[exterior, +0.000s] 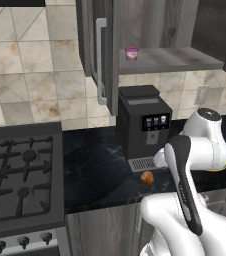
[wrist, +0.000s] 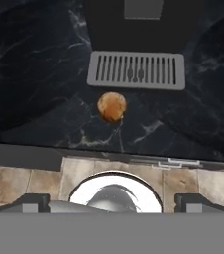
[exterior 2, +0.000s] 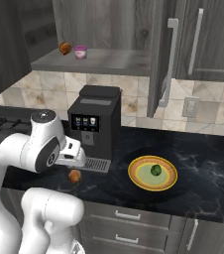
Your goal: Pick the avocado and bread from the counter and place them on the plate. Then pick the jam from the cabinet and place it next to the plate. Lastly close the cabinet door.
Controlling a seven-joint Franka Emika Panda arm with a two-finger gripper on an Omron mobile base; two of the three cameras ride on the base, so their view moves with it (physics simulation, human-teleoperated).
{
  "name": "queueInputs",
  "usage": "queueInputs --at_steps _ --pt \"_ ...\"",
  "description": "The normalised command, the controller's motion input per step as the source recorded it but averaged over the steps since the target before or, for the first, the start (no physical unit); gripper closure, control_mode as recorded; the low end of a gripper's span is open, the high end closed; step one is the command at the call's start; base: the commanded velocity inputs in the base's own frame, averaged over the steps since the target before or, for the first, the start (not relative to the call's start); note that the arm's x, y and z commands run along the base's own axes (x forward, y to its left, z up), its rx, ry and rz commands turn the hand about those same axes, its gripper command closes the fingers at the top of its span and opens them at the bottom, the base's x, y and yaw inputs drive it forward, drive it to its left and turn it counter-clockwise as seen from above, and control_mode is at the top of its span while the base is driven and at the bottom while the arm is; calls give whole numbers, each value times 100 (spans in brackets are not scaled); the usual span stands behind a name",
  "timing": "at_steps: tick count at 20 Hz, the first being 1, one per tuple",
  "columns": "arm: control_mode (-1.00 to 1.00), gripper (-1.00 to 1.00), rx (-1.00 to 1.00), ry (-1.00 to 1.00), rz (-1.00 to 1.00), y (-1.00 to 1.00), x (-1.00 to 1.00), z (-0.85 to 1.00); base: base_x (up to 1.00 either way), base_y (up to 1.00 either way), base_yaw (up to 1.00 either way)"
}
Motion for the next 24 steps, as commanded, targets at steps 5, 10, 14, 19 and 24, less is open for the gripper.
queueInputs --at_steps 5,10,14,19,24 --pt "-100 -100 -1 -1 8 22 0 -23 0 0 0" --pt "-100 -100 0 0 0 14 5 -24 0 0 0" --pt "-100 -100 0 0 -8 13 12 -24 0 0 0" --pt "-100 -100 0 0 -15 5 8 -24 0 0 0" --pt "-100 -100 0 0 -13 0 12 -26 0 0 0"
